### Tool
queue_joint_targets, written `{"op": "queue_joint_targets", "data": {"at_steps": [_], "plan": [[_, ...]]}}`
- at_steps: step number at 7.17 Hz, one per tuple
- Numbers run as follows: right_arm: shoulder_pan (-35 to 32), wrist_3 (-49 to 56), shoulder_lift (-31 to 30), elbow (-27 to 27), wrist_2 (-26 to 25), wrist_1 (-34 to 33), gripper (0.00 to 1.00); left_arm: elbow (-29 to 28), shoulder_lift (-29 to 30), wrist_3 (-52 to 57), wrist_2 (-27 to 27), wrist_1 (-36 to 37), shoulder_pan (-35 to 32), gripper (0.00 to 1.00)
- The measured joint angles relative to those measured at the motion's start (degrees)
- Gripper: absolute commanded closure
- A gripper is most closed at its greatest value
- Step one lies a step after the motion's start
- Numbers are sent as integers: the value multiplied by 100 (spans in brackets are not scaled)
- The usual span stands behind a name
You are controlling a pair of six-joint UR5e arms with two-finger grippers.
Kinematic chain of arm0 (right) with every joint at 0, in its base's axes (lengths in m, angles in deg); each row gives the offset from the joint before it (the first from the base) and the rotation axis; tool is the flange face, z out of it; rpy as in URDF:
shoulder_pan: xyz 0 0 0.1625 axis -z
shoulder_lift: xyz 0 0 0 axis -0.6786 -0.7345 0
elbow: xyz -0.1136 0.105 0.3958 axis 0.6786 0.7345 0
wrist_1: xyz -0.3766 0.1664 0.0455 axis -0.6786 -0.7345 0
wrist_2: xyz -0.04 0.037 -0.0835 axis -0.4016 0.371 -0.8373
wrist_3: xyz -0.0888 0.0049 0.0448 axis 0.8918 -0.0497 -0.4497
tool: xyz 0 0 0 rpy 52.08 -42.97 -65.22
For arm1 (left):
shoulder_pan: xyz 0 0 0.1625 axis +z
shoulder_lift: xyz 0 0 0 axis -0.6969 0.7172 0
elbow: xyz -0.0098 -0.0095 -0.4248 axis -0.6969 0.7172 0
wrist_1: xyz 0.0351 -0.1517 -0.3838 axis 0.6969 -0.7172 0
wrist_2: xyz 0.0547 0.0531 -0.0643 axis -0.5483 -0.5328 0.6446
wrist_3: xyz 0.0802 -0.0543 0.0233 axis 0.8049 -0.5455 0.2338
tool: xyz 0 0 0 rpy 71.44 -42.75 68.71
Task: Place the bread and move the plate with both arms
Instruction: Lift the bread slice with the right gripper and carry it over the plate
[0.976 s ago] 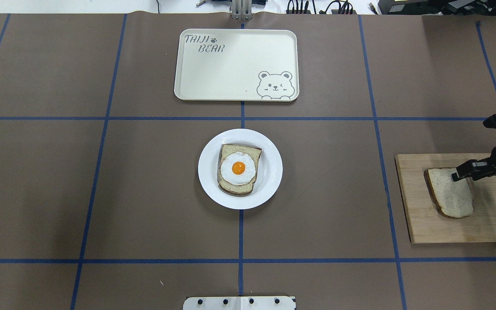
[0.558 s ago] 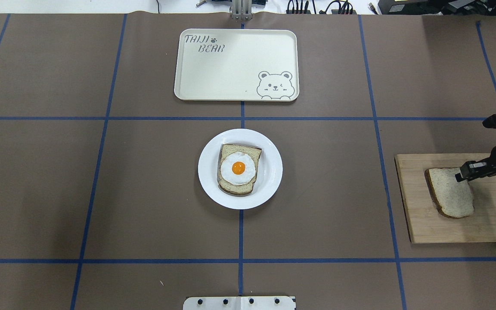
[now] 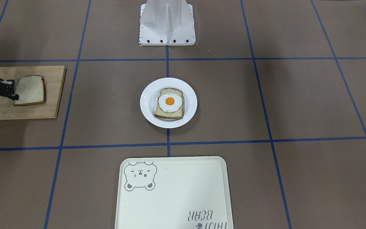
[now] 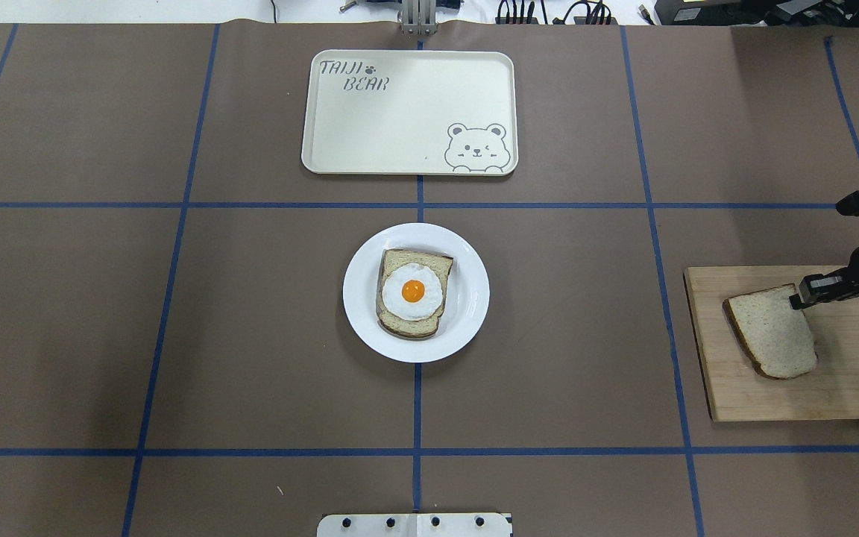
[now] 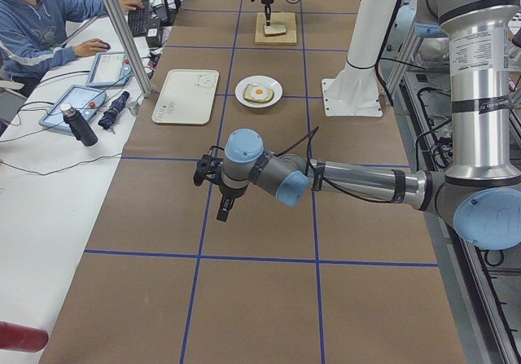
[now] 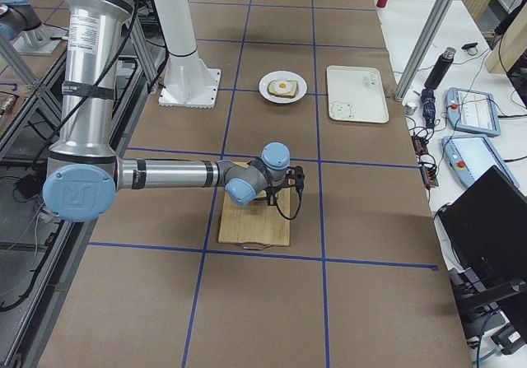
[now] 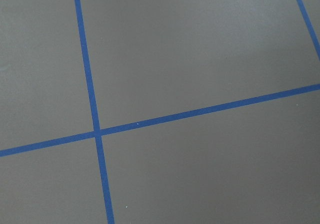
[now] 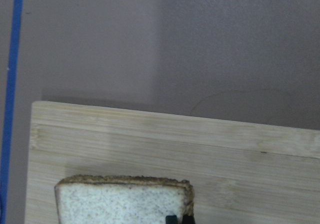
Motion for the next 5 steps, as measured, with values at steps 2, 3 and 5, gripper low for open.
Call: {"op": "queue_joint_targets", "data": {"at_steps": [2, 3, 5], "plan": [[-149, -189, -62, -426, 236, -8, 100, -3, -4, 0, 41, 0, 0, 1], [-209, -448, 26, -540, 421, -2, 100, -4, -4, 0, 47, 0, 0, 1], [-234, -1390, 676, -604, 625, -2, 100, -8, -4, 0, 71, 0, 0, 1]]}}
